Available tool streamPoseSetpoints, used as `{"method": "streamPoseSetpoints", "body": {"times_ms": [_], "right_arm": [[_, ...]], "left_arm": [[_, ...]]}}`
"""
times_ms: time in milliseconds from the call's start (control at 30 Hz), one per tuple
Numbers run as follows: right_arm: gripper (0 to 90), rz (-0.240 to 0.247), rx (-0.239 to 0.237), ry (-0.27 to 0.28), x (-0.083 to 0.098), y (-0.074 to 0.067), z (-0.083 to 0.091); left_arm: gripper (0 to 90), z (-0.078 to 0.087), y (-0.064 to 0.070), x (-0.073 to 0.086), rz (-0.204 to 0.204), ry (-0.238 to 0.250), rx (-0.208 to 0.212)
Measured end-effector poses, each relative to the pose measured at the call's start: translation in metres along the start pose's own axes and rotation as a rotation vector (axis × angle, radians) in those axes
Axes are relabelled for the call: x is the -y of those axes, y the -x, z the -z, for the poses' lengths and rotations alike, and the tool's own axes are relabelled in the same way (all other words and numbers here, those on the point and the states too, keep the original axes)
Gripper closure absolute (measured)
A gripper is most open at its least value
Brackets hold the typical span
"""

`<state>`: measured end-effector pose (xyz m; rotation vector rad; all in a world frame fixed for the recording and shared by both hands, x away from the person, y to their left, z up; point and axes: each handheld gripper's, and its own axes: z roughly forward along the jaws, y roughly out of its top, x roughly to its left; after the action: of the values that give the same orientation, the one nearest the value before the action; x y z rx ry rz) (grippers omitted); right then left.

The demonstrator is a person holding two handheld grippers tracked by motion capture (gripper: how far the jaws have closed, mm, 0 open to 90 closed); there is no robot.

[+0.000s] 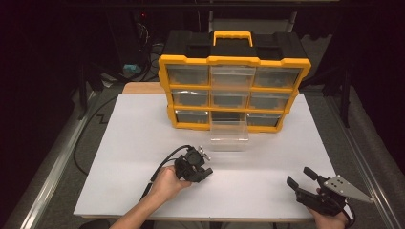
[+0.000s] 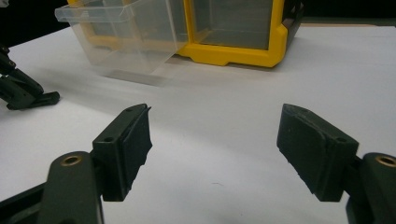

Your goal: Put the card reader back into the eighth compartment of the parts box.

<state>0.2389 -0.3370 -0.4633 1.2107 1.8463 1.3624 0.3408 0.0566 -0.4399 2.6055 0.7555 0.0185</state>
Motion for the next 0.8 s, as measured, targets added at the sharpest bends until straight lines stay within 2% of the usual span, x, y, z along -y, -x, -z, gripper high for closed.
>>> {"method": "streamPoseSetpoints", "body": {"times_ms": [100, 433, 800], "right_arm": [[26.1, 0.003, 0.002, -0.002, 0.000, 0.000, 0.000], [26.0, 0.004, 0.001, -0.001, 0.000, 0.000, 0.000], [26.2, 0.007, 0.001, 0.001, 0.000, 0.000, 0.000]], "left_arm": [[73.2, 0.002, 0.000, 0.000, 0.013, 0.011, 0.008], [73.2, 0.014, 0.002, -0.003, 0.003, 0.046, 0.024], [73.2, 0.027, 0.001, -0.009, 0.019, 0.098, 0.056]]}}
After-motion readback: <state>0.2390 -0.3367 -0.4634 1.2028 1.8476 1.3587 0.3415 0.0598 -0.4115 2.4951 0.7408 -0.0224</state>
